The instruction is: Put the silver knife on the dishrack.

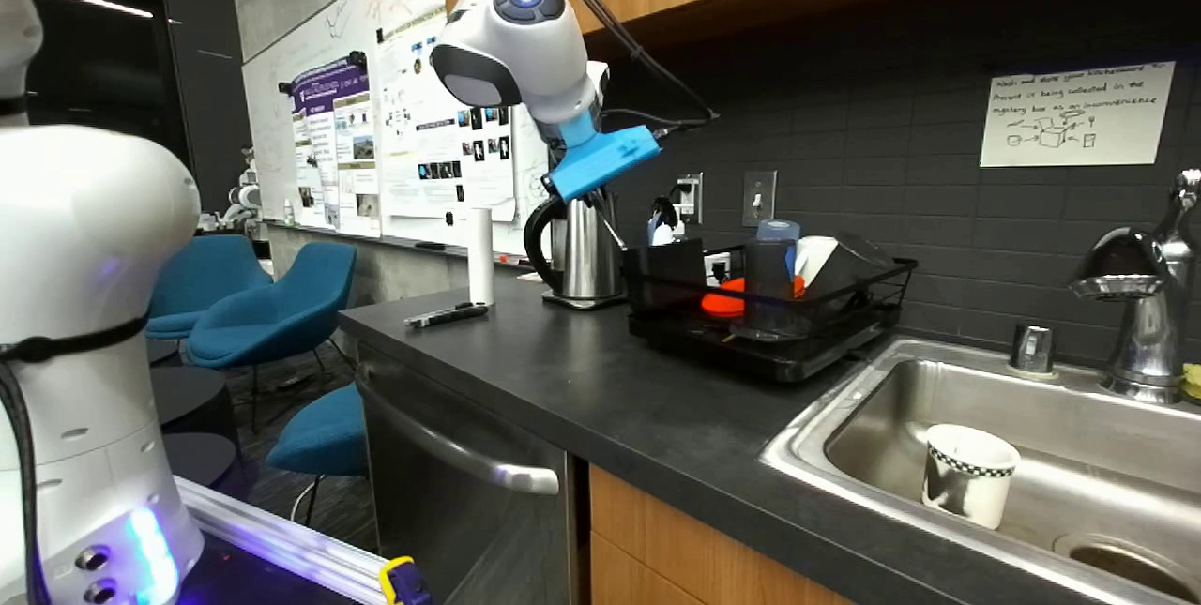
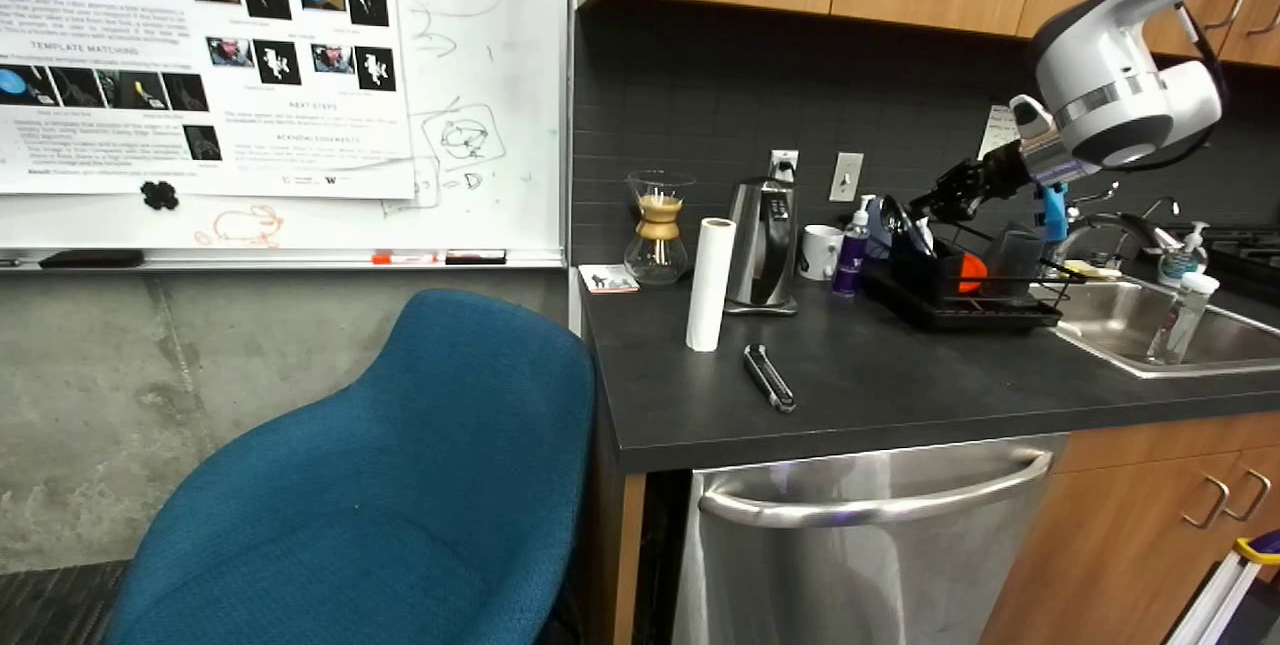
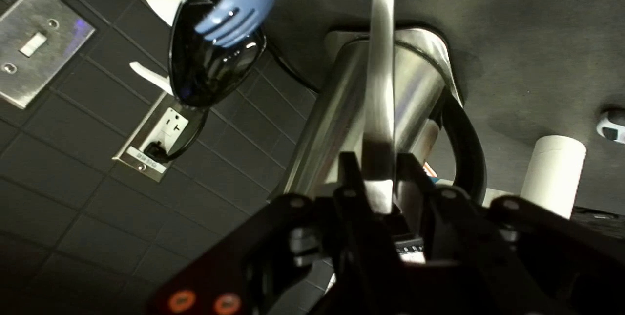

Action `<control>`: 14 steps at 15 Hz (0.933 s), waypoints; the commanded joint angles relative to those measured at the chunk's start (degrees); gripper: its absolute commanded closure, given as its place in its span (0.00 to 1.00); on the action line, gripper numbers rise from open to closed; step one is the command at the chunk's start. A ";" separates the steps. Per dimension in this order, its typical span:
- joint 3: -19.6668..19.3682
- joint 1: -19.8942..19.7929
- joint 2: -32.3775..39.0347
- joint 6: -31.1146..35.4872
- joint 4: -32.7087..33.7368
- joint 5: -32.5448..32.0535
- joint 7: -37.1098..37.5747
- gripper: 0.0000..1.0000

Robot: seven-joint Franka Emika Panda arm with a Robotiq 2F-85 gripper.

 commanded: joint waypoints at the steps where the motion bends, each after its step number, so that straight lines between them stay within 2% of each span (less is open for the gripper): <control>1: 0.84 -0.31 0.21 2.40 -0.25 -1.06 1.66 0.46; 3: 1.33 -0.35 -0.01 3.61 -0.65 -1.79 2.27 0.32; 5: 2.03 -0.43 -0.34 4.66 -1.25 -2.77 3.30 0.29; 6: 2.44 -0.51 -0.59 5.14 -1.71 -3.55 3.98 0.22; 8: 3.42 -0.76 -1.18 6.47 -2.79 -5.49 5.87 0.16; 9: 3.93 -0.95 -1.47 7.06 -3.32 -6.68 7.00 0.21; 14: 7.47 -3.87 -3.22 9.40 -6.71 -15.69 16.25 0.14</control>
